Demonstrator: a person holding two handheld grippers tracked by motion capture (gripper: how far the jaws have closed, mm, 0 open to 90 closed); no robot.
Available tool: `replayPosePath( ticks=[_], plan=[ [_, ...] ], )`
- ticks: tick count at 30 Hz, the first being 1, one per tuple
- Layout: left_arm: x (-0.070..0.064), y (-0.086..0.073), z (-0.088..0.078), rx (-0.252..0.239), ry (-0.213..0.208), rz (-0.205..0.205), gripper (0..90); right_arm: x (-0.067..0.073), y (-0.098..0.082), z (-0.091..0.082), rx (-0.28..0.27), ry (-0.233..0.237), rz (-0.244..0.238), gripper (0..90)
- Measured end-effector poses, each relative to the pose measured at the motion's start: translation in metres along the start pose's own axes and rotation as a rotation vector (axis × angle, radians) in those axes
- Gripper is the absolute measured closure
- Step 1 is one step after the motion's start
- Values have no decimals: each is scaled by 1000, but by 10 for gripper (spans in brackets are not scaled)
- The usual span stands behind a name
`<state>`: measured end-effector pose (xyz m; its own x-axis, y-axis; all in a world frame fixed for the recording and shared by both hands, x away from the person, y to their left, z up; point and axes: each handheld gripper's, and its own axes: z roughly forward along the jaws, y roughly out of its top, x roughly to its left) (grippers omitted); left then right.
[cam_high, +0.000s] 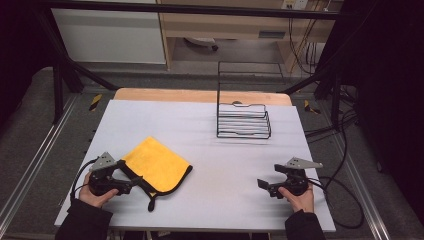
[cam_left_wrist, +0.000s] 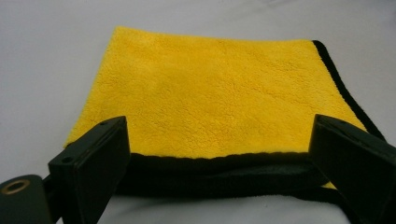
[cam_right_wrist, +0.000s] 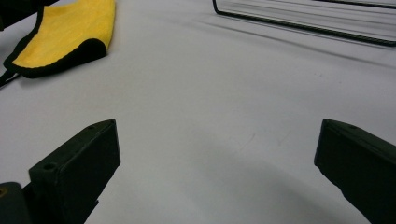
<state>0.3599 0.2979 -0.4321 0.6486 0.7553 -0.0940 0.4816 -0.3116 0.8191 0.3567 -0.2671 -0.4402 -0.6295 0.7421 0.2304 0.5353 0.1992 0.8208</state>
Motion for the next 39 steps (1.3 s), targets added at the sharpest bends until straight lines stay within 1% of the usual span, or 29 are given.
replayPosePath(
  ticks=[5, 11, 15, 21, 26, 29, 32, 34, 39],
  plan=[
    [0, 0, -1, -4, 3, 4, 55, 0, 0, 0, 2, 0, -1, 8],
    [1, -2, -1, -5, 3, 5, 59, 1, 0, 3, 16, 3, 5, 6],
    [1, -2, -1, -5, 3, 8, 58, 5, 1, 6, 20, 2, 2, 5],
    [2, -2, -1, -9, 9, 1, 58, 11, 5, 12, 24, 17, -13, 5],
    [2, -2, -1, -11, 10, 0, 58, 18, 8, 20, 26, 31, -6, 5],
    [2, -2, -1, -8, 15, 2, 58, 23, 11, 26, 34, 31, -24, 5],
    [2, -2, -2, -10, 15, 5, 58, 29, 15, 32, 34, 44, -30, 5],
    [2, -2, -2, -9, 16, 6, 58, 34, 18, 36, 37, 39, -41, 5],
    [1, -1, -1, -9, 19, 11, 58, 47, 27, 45, 35, 39, -84, 5]
  ],
)
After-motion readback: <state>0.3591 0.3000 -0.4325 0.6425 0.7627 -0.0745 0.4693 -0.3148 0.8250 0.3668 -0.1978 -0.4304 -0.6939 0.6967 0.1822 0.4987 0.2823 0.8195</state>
